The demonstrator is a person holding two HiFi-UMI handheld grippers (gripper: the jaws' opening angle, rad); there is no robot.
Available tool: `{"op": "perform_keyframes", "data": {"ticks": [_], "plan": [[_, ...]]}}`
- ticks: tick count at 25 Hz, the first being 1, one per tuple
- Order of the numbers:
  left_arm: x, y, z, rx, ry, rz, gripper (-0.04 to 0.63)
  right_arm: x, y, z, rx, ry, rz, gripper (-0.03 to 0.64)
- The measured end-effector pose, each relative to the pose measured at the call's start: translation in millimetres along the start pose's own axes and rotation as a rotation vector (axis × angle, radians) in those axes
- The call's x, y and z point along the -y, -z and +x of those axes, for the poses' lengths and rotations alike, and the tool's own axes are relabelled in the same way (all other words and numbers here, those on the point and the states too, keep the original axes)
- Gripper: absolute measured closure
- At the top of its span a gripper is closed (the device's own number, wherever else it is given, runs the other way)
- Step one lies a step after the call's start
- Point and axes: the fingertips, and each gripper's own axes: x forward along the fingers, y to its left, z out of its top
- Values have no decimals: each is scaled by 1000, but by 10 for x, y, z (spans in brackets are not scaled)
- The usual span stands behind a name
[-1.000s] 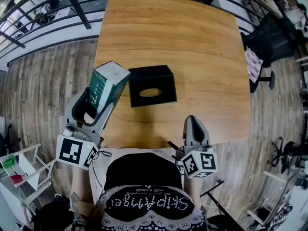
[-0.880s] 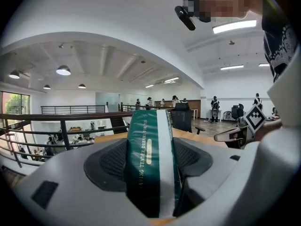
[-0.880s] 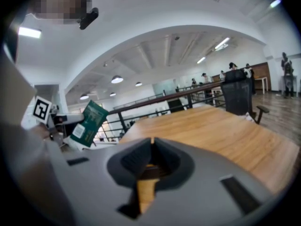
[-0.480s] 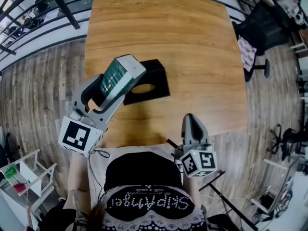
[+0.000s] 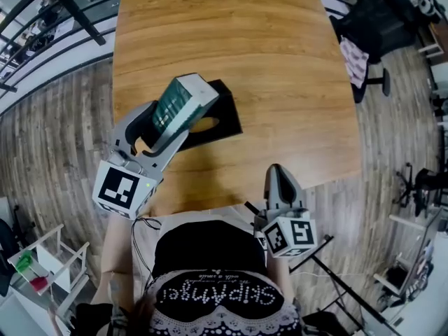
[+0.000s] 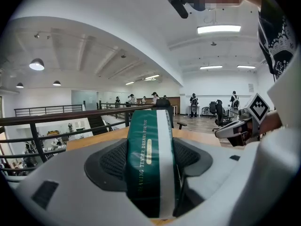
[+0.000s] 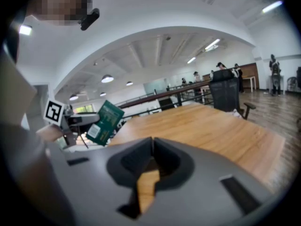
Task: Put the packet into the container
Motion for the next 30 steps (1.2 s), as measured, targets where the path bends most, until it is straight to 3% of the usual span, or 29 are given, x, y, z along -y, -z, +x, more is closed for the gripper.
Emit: {"op": "perform_keyframes", "data": {"ticks": [6, 21, 30], "plan": [[235, 88, 358, -1, 42, -8, 264, 319, 13, -150, -14, 58, 23, 575], [80, 224, 281, 20, 65, -19, 264, 21, 135, -36, -32, 47, 26, 577], [180, 341, 440, 3, 87, -15, 264, 117, 146, -36, -45, 50, 32, 575]]}}
